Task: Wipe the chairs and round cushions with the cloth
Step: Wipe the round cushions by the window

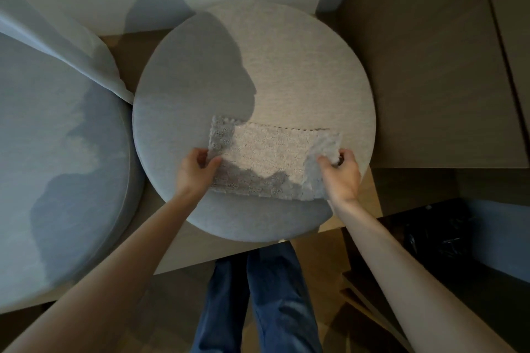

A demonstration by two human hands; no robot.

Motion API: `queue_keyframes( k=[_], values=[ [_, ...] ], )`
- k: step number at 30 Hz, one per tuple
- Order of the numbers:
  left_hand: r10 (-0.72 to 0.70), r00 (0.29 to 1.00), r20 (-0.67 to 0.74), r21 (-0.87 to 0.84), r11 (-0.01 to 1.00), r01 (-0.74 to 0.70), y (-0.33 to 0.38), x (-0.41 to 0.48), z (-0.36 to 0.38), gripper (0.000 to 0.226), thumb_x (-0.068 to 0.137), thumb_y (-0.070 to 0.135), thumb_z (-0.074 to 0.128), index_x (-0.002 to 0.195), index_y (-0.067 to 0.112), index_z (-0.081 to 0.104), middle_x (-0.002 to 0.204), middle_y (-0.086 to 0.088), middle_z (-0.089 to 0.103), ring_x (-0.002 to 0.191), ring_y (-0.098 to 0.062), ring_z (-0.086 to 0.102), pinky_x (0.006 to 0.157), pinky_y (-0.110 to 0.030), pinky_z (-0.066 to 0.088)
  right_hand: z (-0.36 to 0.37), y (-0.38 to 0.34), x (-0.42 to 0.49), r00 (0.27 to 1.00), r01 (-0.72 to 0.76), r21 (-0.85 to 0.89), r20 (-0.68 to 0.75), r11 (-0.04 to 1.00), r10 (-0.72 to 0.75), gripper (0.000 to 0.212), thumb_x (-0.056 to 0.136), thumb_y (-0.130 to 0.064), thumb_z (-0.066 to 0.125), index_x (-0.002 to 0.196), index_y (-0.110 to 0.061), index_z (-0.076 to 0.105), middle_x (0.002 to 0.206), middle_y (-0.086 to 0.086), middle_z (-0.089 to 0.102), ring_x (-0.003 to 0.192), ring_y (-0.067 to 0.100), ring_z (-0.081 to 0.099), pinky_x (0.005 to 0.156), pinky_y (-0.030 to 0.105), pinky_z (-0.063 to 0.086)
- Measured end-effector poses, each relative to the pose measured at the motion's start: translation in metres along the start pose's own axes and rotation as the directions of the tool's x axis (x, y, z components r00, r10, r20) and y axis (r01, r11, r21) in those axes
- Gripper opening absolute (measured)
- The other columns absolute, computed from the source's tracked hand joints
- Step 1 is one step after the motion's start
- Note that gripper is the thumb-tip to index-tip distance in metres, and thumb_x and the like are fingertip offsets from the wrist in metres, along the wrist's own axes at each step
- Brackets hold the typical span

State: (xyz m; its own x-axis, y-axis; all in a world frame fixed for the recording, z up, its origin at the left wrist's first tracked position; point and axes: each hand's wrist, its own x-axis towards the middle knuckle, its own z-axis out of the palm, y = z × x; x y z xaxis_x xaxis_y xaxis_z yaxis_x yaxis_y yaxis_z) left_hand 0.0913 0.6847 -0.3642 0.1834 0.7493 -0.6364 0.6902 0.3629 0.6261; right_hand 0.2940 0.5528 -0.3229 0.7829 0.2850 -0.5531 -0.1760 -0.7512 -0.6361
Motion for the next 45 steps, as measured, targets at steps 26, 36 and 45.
queue_keyframes(
  k=[26,36,45],
  values=[
    [0.271,0.963,0.002,0.109,0.957,-0.269,-0.008,0.001,-0.048,0.034,0.101,0.017,0.042,0.134,0.021,0.052,0.134,-0.002,0.05,0.118,-0.014,0.05,0.094,-0.021,0.037,0.107,-0.015,0.002,0.486,0.862,-0.466,0.647,0.2,-0.588,0.05,0.084,-0.028,0.053,0.132,-0.015,0.057,0.122,0.017,0.054,0.093,0.04,0.054,0.076,0.048,0.051],
    [0.338,0.941,0.012,0.185,0.924,-0.335,0.075,0.059,-0.021,0.037,0.101,0.013,0.042,0.137,0.016,0.048,0.141,-0.007,0.043,0.129,-0.025,0.041,0.106,-0.031,0.034,0.078,-0.118,0.088,0.706,0.654,-0.607,0.273,0.452,-0.654,0.064,0.091,-0.048,0.057,0.147,-0.03,0.032,0.138,0.012,0.041,0.119,0.031,0.04,0.095,0.044,0.041],
    [0.322,0.947,-0.008,0.312,0.9,-0.303,0.093,0.095,0.003,0.045,0.1,0.014,0.041,0.144,0.022,0.04,0.157,-0.006,0.021,0.145,-0.029,0.011,0.117,-0.045,0.017,0.086,-0.091,0.112,0.72,0.68,-0.598,0.439,0.424,-0.537,0.043,0.098,-0.049,0.038,0.141,-0.049,0.035,0.157,-0.009,0.019,0.139,0.029,0.014,0.108,0.049,0.021]
  ],
)
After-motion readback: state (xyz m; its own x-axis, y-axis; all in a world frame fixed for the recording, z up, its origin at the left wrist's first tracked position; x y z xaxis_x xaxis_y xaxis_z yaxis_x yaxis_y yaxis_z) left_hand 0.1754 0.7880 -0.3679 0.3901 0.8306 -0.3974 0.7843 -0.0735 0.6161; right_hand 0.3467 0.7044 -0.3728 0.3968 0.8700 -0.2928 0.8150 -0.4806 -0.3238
